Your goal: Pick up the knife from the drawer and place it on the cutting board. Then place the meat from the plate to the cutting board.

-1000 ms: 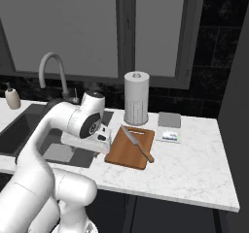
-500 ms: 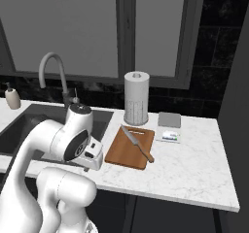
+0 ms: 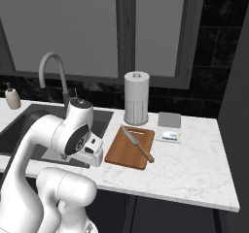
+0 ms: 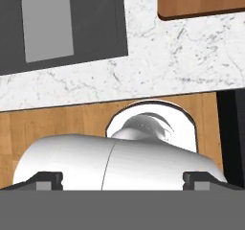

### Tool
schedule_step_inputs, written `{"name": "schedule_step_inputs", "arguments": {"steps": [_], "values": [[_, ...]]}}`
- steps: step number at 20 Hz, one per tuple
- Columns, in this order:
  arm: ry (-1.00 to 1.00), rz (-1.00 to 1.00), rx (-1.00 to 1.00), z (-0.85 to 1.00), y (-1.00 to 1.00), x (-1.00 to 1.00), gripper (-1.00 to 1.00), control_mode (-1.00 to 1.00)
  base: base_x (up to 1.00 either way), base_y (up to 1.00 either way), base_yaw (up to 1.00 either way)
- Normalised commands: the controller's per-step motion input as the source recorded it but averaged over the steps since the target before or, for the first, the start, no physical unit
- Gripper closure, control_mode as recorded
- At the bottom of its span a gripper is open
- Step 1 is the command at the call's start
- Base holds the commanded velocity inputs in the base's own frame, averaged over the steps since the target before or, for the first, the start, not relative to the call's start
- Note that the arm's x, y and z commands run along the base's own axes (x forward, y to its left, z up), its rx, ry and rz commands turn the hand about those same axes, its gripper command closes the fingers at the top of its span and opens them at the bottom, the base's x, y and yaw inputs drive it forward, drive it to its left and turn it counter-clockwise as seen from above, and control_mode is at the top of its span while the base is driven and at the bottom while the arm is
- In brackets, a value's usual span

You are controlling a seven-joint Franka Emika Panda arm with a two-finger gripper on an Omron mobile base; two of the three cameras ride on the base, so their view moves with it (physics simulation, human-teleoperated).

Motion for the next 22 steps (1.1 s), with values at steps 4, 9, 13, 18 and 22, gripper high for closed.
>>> {"name": "schedule_step_inputs", "arguments": {"steps": [4, 9, 13, 18, 22], "values": [[0.01, 0.0, 0.0, 0.0, 0.0, -0.04, -1.0, 1.0, -0.14, 0.0, 0.0], [0.0, 0.0, 0.0, 0.0, 0.0, 0.0, -1.0, 1.0, -0.35, 0.18, 0.01], [0.0, 0.0, 0.0, 0.0, 0.0, 0.0, -1.0, 1.0, -0.5, 0.53, 0.05], [0.0, 0.0, 0.0, 0.0, 0.0, 0.0, -1.0, 1.0, -0.09, 0.68, 0.1], [0.0, 0.0, 0.0, 0.0, 0.0, 0.0, -1.0, 1.0, 0.0, 0.59, 0.28]]}}
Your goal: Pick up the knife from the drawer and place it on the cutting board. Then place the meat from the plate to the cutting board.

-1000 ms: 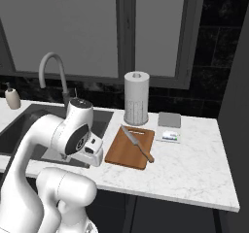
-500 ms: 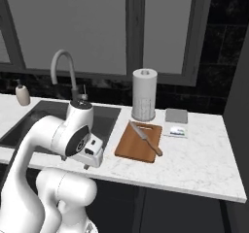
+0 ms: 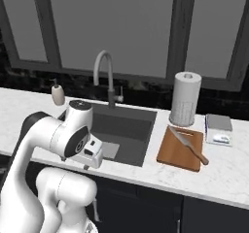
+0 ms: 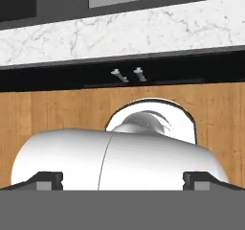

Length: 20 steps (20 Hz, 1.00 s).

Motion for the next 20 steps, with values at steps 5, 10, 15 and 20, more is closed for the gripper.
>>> {"name": "schedule_step_inputs", "arguments": {"steps": [5, 10, 15, 20], "values": [[0.0, 0.0, 0.0, 0.0, 0.0, 0.0, -1.0, 1.0, -0.29, 0.63, 0.36], [0.0, 0.0, 0.0, 0.0, 0.0, 0.0, -1.0, 1.0, -0.11, 0.47, 0.39], [0.0, 0.0, 0.0, 0.0, 0.0, 0.0, -1.0, 1.0, 0.1, 0.8, 0.2], [0.0, 0.0, 0.0, 0.0, 0.0, 0.0, -1.0, 1.0, 0.6, 1.0, 0.01]]}}
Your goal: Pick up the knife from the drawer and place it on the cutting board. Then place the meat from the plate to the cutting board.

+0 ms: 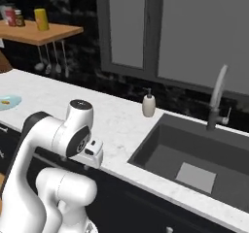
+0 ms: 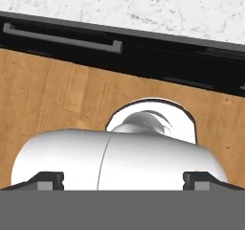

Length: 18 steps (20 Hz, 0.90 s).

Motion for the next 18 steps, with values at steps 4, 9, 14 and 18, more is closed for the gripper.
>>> {"name": "schedule_step_inputs", "arguments": {"steps": [4, 9, 14, 18], "values": [[0.0, 0.0, 0.0, 0.0, 0.0, 0.0, -1.0, 1.0, 0.66, 1.0, -0.04], [0.0, 0.0, 0.0, 0.0, 0.0, 0.0, -1.0, 1.0, 0.58, 1.0, -0.08], [0.0, 0.0, 0.0, 0.0, 0.0, 0.0, -1.0, 1.0, 0.38, 1.0, -0.17], [0.0, 0.0, 0.0, 0.0, 0.0, 0.0, -1.0, 1.0, 0.62, 1.0, -0.22]]}}
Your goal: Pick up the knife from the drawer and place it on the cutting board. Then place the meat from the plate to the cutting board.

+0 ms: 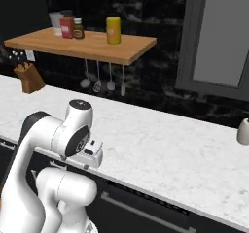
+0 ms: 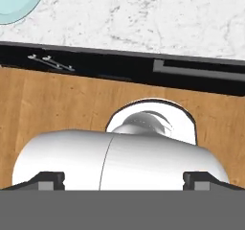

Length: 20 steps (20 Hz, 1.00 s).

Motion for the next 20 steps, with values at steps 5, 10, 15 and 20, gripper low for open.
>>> {"name": "schedule_step_inputs", "arguments": {"steps": [5, 10, 15, 20], "values": [[0.0, 0.0, 0.0, 0.0, 0.0, 0.0, -1.0, 1.0, 0.57, 1.0, -0.26], [0.0, 0.0, 0.0, 0.0, 0.0, 0.0, -1.0, 1.0, 0.4, 0.88, -0.24], [0.0, 0.0, 0.0, 0.0, 0.0, 0.0, -1.0, 1.0, 0.33, 0.24, -0.09], [0.0, 0.0, 0.0, 0.0, 0.0, 0.0, -1.0, 1.0, 0.29, 0.02, -0.03]]}}
